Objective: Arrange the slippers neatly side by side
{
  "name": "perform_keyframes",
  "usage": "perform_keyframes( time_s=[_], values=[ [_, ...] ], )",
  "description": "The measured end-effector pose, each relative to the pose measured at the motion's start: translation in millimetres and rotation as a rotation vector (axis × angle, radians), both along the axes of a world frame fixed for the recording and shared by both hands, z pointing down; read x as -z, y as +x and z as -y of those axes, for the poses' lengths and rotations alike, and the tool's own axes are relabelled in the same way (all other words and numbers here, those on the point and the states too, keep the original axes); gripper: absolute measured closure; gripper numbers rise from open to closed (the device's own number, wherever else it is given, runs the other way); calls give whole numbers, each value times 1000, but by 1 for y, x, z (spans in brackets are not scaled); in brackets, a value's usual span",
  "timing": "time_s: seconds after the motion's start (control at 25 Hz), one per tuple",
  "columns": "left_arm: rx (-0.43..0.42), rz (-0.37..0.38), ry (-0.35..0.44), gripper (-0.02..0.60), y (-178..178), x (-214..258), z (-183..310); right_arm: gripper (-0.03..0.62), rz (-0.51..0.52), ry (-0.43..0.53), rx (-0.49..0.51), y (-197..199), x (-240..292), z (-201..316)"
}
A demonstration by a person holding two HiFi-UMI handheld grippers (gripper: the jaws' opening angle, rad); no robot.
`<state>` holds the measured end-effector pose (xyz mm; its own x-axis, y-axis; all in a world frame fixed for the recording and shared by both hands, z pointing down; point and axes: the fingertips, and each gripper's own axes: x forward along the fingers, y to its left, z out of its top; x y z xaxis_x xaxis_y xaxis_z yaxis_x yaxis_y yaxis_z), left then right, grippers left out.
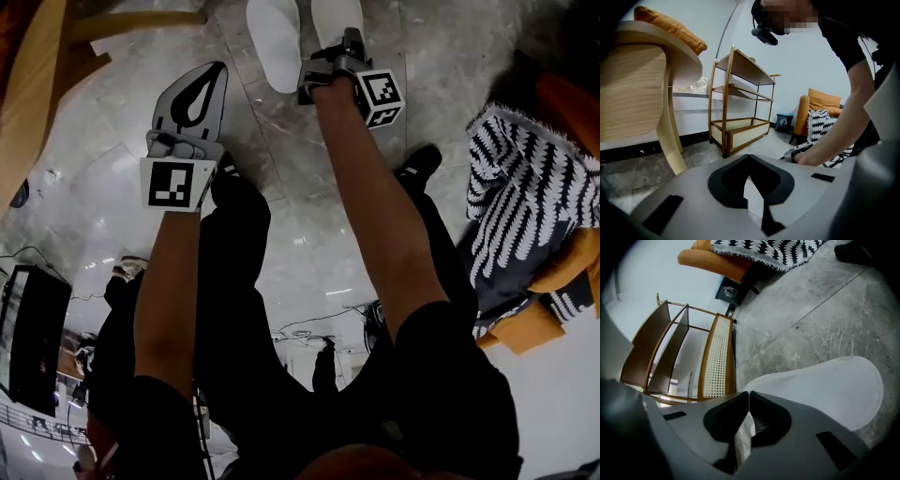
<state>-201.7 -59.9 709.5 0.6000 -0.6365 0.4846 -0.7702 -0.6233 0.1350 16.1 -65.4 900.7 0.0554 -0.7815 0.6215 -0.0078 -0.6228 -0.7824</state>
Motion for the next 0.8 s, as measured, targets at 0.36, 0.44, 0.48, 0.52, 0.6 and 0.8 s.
perform_keyframes(
  time_s=[0.36,0.44,0.48,0.52,0.6,0.8],
  values=[
    [-22,-23,-26,566,-6,-10,-6,557,-18,-18,24,-16,-30,-3],
    [-30,-26,-30,566,-3,-9,-9,556,-22,-27,35,-17,-35,-6],
    [-33,-28,-32,566,-2,-9,-10,556,-15,-26,41,-19,-37,-6],
    [-35,-31,-33,566,-1,-9,-11,556,1,-19,49,-23,-39,-6],
    [-35,-40,-35,566,2,-8,-11,556,50,-2,70,-32,-42,-7],
    [-53,-37,-42,566,4,-6,-11,556,89,4,93,-37,-46,-14]
  ],
)
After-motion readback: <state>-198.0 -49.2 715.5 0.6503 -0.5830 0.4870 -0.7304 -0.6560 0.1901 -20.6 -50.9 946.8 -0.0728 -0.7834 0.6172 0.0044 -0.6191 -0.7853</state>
